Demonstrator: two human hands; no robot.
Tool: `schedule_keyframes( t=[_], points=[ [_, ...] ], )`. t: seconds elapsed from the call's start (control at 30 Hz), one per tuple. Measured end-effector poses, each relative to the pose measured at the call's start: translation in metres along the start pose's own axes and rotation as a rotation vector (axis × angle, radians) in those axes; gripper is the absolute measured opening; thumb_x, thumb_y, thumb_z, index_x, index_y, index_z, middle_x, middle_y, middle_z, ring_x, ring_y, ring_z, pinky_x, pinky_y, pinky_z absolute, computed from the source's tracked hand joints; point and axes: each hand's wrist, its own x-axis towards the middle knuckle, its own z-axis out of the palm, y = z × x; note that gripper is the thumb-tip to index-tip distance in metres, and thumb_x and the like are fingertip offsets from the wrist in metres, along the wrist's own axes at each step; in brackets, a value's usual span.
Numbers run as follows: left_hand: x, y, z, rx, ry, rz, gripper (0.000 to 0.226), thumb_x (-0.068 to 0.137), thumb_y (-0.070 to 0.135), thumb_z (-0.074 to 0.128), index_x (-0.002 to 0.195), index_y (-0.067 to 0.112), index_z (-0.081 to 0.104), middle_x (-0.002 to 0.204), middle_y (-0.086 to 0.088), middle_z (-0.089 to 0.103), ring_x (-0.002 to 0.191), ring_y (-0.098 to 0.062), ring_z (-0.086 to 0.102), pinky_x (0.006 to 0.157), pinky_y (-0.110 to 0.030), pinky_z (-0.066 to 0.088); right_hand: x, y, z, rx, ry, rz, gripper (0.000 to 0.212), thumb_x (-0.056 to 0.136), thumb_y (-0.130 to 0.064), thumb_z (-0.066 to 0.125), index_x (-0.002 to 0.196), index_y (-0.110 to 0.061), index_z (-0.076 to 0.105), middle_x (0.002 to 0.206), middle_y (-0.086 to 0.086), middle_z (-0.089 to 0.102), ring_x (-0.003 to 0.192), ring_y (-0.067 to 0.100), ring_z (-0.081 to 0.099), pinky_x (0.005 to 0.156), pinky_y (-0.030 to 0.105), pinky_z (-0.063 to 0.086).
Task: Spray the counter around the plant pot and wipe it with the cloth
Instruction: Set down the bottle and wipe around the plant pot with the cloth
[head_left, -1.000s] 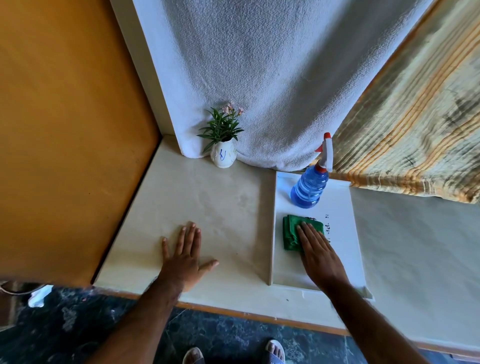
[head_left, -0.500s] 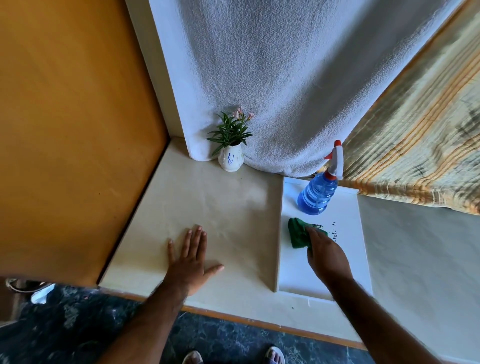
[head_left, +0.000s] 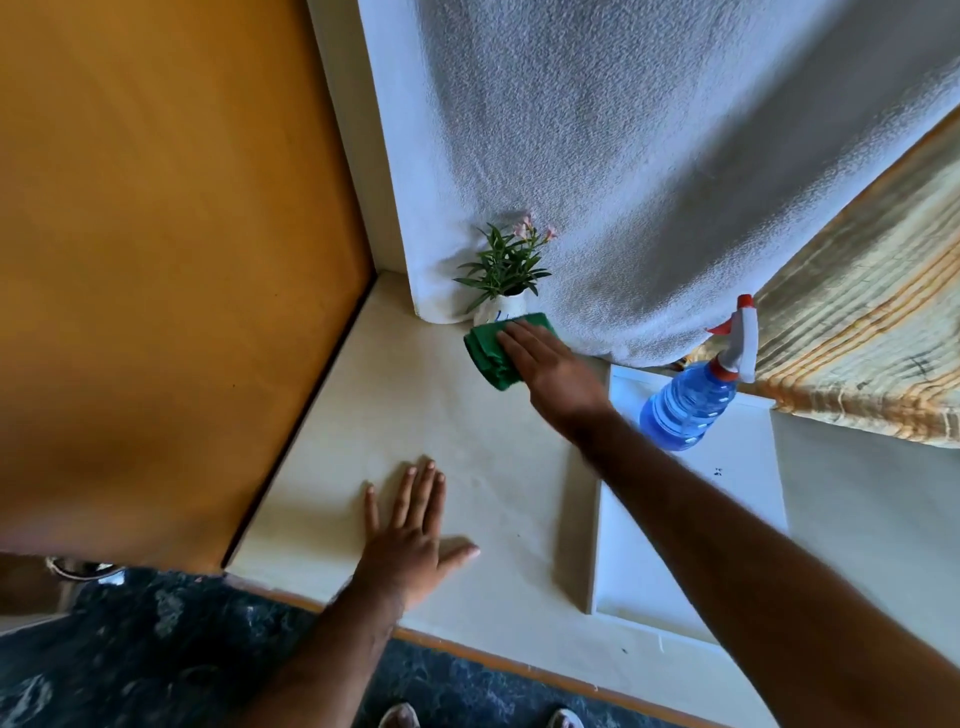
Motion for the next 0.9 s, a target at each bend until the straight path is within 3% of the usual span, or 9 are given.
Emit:
schedule_keyframes(
  t=[0.1,0.2,0.3,0.67,0.83,0.9],
  points=[
    [-0.002,-0.001,0.004,-0.006,0.026,0.014,0.105,0.079,0.089,0.005,0.149,0.019,-0.031,0.160,-0.004,-0.037,0.147,-0.024,-0.034,0.111,-0.065,-0.025,0.028,0.008,0.010,-0.067,-0.112,-0.095,0.058,0.088,-0.006,0.020,0.130,0.010,0.056,0.133,0.032,0.057,0.125,0.047,0.053,0.109,0.056,0.040],
    [-0.004,-0.001,0.006,-0.014,0.109,0.041,0.106,0.083,0.087,0.013,0.157,0.013,-0.004,0.167,-0.008,-0.011,0.153,-0.031,-0.009,0.114,-0.069,-0.008,0.039,0.016,0.022,-0.060,-0.112,-0.119,0.037,0.089,0.010,0.047,0.123,0.012,0.061,0.126,0.034,0.061,0.119,0.049,0.058,0.104,0.059,0.045],
    [-0.003,-0.003,0.008,0.002,0.149,0.062,0.105,0.085,0.086,0.018,0.157,0.009,0.012,0.167,-0.011,0.007,0.153,-0.033,0.007,0.113,-0.071,0.002,0.044,0.022,0.034,-0.054,-0.073,-0.173,0.039,0.077,0.018,0.069,0.116,0.014,0.065,0.120,0.034,0.065,0.112,0.049,0.062,0.096,0.062,0.050],
    [-0.001,-0.007,0.015,0.003,0.162,0.055,0.106,0.086,0.087,0.023,0.158,0.011,0.005,0.169,-0.009,0.001,0.154,-0.031,0.001,0.114,-0.071,0.001,0.027,0.018,0.072,0.096,-0.234,-0.115,0.043,0.085,0.017,0.056,0.128,0.011,0.058,0.134,0.033,0.056,0.127,0.049,0.051,0.111,0.056,0.035],
    [-0.001,-0.007,0.015,0.005,0.162,0.049,0.106,0.085,0.087,0.022,0.158,0.012,0.003,0.169,-0.008,-0.001,0.154,-0.029,-0.001,0.114,-0.071,0.001,0.034,0.013,0.060,0.058,-0.083,-0.238,0.037,0.087,0.007,0.045,0.117,0.008,0.067,0.123,0.028,0.066,0.116,0.044,0.062,0.101,0.058,0.048],
    [-0.001,-0.007,0.016,-0.001,0.161,0.047,0.106,0.085,0.088,0.021,0.158,0.013,0.001,0.169,-0.007,-0.003,0.154,-0.025,-0.006,0.114,-0.071,-0.001,0.044,0.011,0.053,0.039,-0.042,-0.297,0.034,0.086,0.011,0.057,0.118,0.007,0.067,0.124,0.027,0.066,0.118,0.043,0.061,0.101,0.058,0.048]
  ],
)
